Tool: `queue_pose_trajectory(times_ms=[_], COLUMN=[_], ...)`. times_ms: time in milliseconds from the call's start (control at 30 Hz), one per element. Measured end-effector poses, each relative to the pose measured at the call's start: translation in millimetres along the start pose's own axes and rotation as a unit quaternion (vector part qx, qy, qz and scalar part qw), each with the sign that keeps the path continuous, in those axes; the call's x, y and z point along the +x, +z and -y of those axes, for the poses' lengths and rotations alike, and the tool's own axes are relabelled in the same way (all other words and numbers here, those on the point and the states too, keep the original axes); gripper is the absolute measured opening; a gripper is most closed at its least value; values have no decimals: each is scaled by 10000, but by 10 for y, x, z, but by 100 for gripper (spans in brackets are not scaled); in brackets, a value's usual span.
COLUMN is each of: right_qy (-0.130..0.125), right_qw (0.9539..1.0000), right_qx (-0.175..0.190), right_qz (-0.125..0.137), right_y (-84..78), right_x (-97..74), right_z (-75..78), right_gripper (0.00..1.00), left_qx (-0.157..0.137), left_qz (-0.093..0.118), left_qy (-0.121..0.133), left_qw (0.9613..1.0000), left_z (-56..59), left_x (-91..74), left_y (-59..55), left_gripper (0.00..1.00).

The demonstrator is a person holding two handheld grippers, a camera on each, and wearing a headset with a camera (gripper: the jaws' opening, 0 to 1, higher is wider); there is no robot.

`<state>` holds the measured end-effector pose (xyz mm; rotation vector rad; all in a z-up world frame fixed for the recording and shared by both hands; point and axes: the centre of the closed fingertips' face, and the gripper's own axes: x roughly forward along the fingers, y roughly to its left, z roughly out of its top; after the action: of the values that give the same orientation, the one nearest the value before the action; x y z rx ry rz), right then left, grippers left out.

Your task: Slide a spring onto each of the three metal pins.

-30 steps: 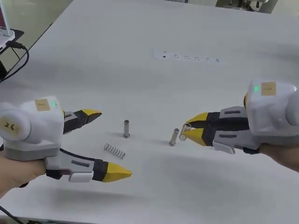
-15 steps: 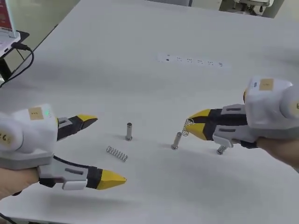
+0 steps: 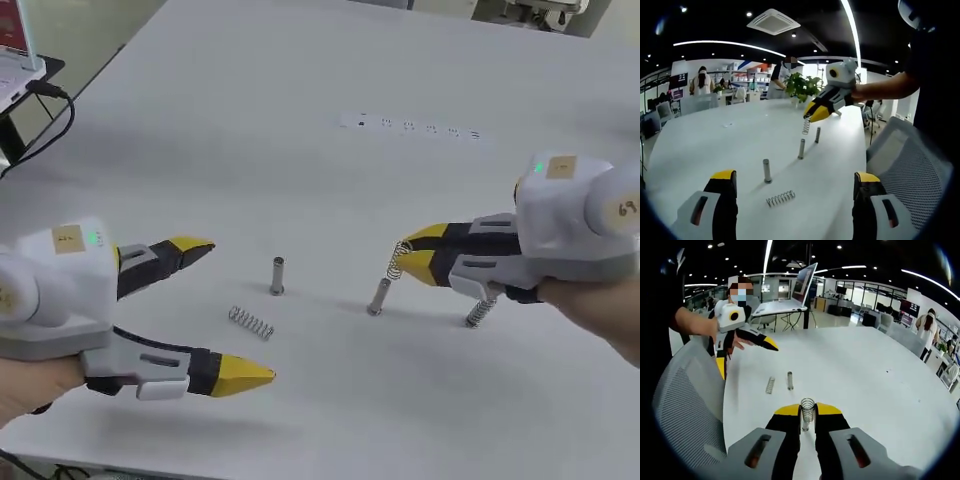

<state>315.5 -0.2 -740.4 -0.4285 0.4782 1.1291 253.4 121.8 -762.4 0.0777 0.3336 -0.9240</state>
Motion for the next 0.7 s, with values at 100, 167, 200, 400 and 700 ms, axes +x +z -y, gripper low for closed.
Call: queue_pose_trajectory(times_ms=[100, 167, 200, 400, 700], right_qy=[10, 14, 16, 25, 32], right_qw=[10000, 10000, 10000, 9999, 9997], right_qx=[9, 14, 18, 57, 197], right_qz=[-31, -44, -52, -102, -114], right_y=[-12, -16, -21, -52, -111], right_x=[27, 39, 46, 81, 120], right_z=[-9, -12, -10, -11, -5], right_gripper=[7, 7, 7, 7, 7], left_qx=[-36, -34, -57, -127, -172], left_qz=[-42, -27, -17, -42, -66], left_qy=[23, 28, 27, 71, 100], left_qw=[10000, 10000, 10000, 9999, 9998], left_z=[-15, -18, -18, -36, -53], left_x=[-4, -11, -13, -34, -58], left_y=[-25, -26, -24, -56, -83], left_gripper=[93, 93, 93, 93, 92])
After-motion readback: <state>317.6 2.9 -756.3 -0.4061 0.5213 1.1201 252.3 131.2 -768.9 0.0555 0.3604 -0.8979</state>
